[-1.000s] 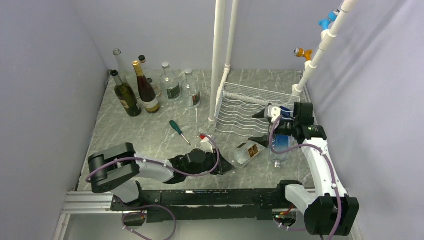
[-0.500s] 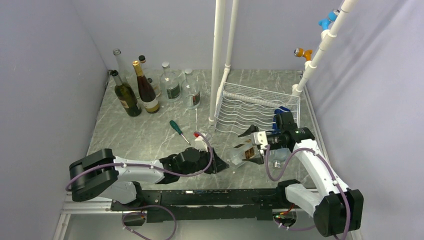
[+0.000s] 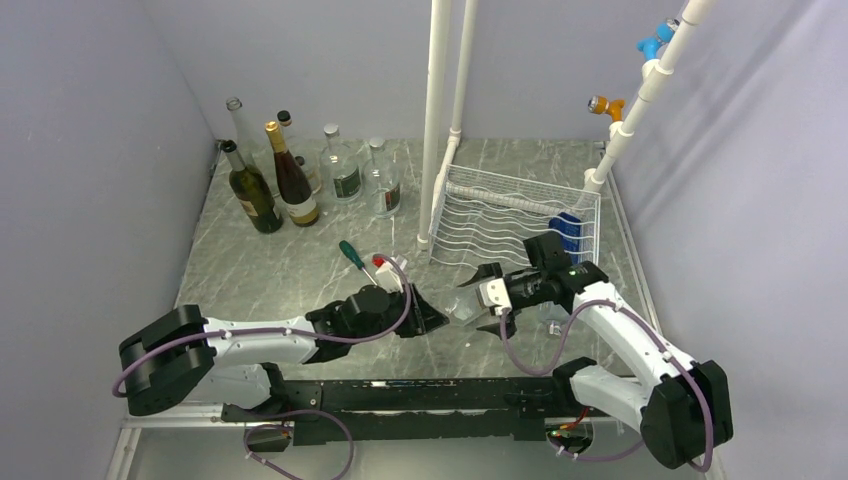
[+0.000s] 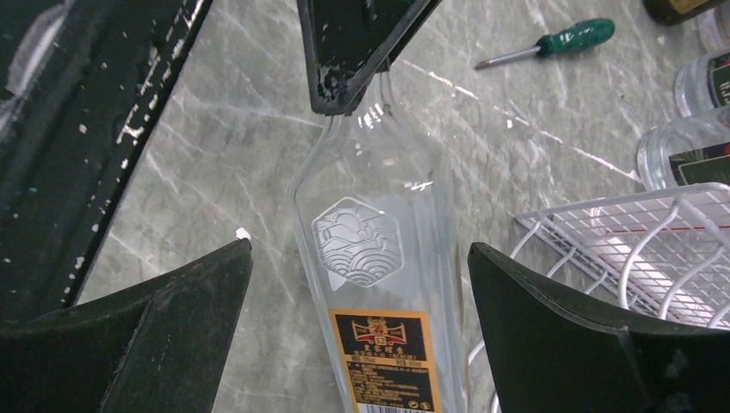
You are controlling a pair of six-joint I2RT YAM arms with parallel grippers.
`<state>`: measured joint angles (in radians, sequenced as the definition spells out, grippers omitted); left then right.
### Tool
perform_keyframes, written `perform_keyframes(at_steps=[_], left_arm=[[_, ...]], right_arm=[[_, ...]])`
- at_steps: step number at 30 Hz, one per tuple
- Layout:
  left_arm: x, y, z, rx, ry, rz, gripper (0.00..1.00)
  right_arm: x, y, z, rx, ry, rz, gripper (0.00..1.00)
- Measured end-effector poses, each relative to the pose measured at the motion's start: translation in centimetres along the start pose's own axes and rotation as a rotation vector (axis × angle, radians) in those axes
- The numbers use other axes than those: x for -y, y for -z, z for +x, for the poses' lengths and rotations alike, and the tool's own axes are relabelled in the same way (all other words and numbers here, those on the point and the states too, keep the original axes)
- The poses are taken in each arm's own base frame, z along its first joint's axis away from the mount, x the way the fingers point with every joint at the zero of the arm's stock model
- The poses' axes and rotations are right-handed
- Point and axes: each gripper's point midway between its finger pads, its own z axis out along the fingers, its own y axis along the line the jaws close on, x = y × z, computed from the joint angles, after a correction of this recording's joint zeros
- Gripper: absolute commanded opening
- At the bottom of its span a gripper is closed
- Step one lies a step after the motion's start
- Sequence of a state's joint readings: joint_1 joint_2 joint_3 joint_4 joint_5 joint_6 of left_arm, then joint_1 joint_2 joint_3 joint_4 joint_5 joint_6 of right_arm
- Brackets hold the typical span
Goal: Take the wine bottle off the wine rack
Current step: Pick up the wine bottle from the wine rack.
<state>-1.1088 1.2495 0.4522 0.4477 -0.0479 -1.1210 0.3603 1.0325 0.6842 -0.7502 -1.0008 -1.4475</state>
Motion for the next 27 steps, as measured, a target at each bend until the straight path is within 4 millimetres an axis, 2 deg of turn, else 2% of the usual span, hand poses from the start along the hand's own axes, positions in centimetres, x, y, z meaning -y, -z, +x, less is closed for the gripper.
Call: perform_keyframes(at_steps=[5,11,18,22,26,27], left_arm=[[0.0,0.1,-0.5,0.005,0.04,-0.001,0.0],[0.1,0.2,-0.6,0.0,0.084,0.002,0.0],[0.2,0.3,-0.7,-0.002,0.104,0.005,0.0],[0.2,0.4,-0.8,0.003,0.109,0.007,0.0],[0.1,0.4,-0.8,0.001,0.109,0.008,0.01],[0.0,0.5,-0.7,-0.002,0.111,0.008,0.04]], right_arm=[[-0.1,-1.3,1.2,-0.054,0.009,-0.01,0.99],[0.7,-2.3,2.1,-0.111,0.038,0.015,0.98],[1.2,-3.1,3.4,-0.169,0.06,0.042,0.93],[1.3,-3.4,3.8,-0.187,0.067,0.046,0.85],[1.6,-3.9,3.8,-0.192,0.084,0.049,0.7],[1.7,-4.0,3.8,-0.193,0.091,0.05,0.66]])
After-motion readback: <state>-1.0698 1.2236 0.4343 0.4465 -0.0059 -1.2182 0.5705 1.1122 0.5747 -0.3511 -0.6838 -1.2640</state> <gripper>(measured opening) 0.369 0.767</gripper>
